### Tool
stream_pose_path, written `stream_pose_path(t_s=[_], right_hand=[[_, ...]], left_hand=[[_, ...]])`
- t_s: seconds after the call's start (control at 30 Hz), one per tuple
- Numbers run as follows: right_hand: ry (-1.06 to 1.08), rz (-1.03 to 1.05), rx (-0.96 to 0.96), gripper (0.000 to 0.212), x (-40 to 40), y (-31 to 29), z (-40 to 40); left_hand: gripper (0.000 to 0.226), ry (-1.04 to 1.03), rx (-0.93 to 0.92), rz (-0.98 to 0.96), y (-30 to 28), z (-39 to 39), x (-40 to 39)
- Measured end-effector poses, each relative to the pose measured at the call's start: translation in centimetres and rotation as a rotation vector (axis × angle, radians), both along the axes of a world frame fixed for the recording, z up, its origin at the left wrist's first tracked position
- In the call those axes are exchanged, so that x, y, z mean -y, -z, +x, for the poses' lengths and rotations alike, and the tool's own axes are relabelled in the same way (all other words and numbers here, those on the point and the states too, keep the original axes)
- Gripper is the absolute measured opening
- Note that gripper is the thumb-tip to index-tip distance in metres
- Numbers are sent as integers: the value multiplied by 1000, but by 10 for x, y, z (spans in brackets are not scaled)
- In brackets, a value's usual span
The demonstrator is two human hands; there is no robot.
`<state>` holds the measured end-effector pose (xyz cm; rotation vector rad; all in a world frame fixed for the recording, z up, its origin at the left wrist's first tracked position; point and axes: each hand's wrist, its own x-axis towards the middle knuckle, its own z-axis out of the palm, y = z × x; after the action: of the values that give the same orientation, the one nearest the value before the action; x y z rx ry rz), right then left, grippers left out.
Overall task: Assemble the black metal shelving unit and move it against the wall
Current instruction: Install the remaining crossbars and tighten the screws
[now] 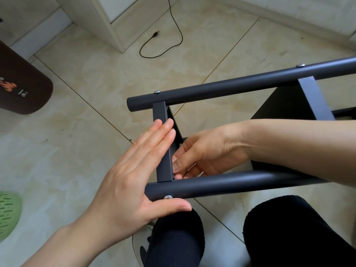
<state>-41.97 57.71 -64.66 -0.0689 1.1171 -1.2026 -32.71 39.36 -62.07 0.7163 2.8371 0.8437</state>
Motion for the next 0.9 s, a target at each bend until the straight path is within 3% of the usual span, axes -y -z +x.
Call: stream_pose_path(t_s=[0.9], right_hand=[[-84, 15, 64, 13, 3, -1, 1]], left_hand=[[100, 1, -1, 5, 1, 0, 1]])
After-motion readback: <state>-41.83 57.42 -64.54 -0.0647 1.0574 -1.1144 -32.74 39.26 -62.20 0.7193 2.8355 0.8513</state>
